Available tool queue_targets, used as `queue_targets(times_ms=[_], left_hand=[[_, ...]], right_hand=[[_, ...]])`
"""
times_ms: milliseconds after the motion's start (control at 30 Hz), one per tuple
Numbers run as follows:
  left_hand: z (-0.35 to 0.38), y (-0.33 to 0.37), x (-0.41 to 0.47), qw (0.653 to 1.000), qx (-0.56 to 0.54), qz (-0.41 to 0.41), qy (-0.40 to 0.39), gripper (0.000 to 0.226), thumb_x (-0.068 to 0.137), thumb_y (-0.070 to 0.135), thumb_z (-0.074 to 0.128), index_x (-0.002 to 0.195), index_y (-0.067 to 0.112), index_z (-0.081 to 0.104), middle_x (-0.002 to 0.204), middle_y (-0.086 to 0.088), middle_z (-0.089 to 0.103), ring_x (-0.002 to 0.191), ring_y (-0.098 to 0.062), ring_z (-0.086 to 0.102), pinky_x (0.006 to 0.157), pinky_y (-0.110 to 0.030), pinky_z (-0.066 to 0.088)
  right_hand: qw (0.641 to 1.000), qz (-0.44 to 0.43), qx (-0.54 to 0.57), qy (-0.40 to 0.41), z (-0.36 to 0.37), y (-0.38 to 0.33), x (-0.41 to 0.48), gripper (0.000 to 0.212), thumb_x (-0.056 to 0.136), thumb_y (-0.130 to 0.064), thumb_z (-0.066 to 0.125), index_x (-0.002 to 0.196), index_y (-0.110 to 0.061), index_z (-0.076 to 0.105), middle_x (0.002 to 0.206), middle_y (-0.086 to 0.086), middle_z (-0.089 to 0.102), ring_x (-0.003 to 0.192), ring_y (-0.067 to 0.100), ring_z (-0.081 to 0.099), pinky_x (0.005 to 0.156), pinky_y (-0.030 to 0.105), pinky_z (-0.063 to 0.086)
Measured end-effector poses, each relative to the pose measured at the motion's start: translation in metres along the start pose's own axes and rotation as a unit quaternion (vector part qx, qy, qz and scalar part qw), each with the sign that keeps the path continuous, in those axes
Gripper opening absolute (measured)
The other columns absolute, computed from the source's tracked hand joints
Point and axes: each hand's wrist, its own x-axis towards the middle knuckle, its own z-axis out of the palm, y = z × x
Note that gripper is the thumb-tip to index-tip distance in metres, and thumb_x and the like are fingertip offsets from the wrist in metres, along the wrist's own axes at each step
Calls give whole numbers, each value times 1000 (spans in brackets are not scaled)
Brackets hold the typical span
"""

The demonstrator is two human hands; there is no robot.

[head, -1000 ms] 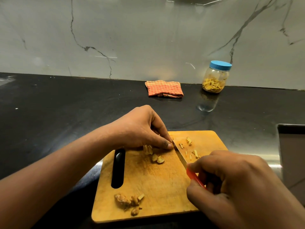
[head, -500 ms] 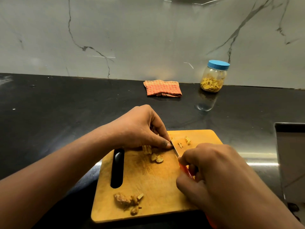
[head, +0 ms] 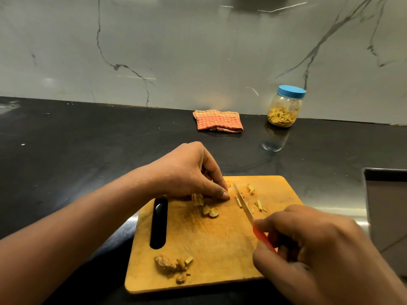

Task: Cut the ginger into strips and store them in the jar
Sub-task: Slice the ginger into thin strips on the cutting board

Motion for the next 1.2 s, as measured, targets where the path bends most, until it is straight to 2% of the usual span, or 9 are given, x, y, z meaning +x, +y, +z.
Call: queue_targets(times_ms=[300, 567, 633, 700, 767, 967, 1067, 1133, 1200], left_hand=[[0, 0, 0, 1000, -3, -1, -2, 10, 75, 27, 82, 83, 22, 81, 85, 9, 76, 87, -8, 70, 86, -35, 59], [-1, 1, 0, 1000, 14, 12, -10, 8, 78, 26, 81, 85, 24, 81, 88, 10, 75, 88, -6, 69, 91, -33, 57], [-2, 1, -1, 1000, 14, 13, -15, 8, 78, 25, 80, 86, 23, 81, 89, 9, 75, 89, -6, 70, 91, -34, 57], [-2, 1, -1, 1000, 17, 15, -18, 8, 78, 24, 80, 86, 23, 81, 90, 9, 75, 89, -6, 70, 91, -35, 57], [-2, 0, 0, 1000, 19, 16, -18, 9, 78, 24, 80, 87, 22, 81, 89, 9, 75, 90, -7, 70, 91, -36, 57], [-1, 2, 0, 1000, 24, 12, -11, 6, 78, 25, 80, 84, 25, 80, 87, 10, 75, 88, -6, 70, 91, -33, 57], [-1, 2, 0, 999, 29, 12, -8, 6, 78, 26, 80, 84, 25, 80, 87, 11, 75, 88, -4, 69, 91, -29, 56], [-2, 1, 0, 999, 32, 13, -8, 8, 78, 27, 80, 85, 24, 81, 88, 11, 75, 90, -4, 69, 91, -30, 56], [-3, 1, -1, 1000, 26, 12, -12, 8, 79, 27, 80, 86, 23, 81, 89, 11, 76, 89, -5, 69, 91, -31, 57]], right_hand=[[999, -15, 19, -32, 3, -3, 6, 27, 63, -44, 51, 67, -29, 74, 50, -11, 55, 40, -4, 46, 41, 8, 38], [998, -8, 2, -60, 3, -4, 11, 28, 65, -43, 51, 71, -29, 75, 54, -10, 55, 43, 3, 50, 37, 13, 42], [997, -15, 1, -78, 2, -4, 14, 31, 64, -44, 53, 80, -30, 75, 61, -13, 56, 52, 2, 52, 47, 8, 37], [997, -15, 44, -68, -1, -4, 16, 41, 70, -50, 47, 97, -31, 72, 74, -12, 57, 69, 3, 52, 59, 12, 40], [997, -8, 43, -59, -1, -1, 18, 35, 80, -50, 52, 103, -30, 68, 80, -10, 55, 76, 4, 51, 67, 16, 42], [996, 3, 33, -77, -1, -1, 21, 27, 86, -44, 54, 107, -32, 65, 81, -15, 51, 77, 1, 46, 66, 13, 37], [995, -7, 57, -79, 0, 0, 12, 32, 78, -49, 53, 100, -33, 69, 73, -14, 52, 67, 0, 49, 60, 9, 37], [994, -24, 22, -102, 0, 6, 6, 30, 66, -50, 53, 80, -33, 73, 60, -12, 53, 51, -1, 47, 47, 13, 42], [997, -22, 6, -68, -3, 6, -2, 24, 62, -48, 53, 66, -33, 72, 52, -11, 51, 42, -2, 44, 38, 11, 40]])
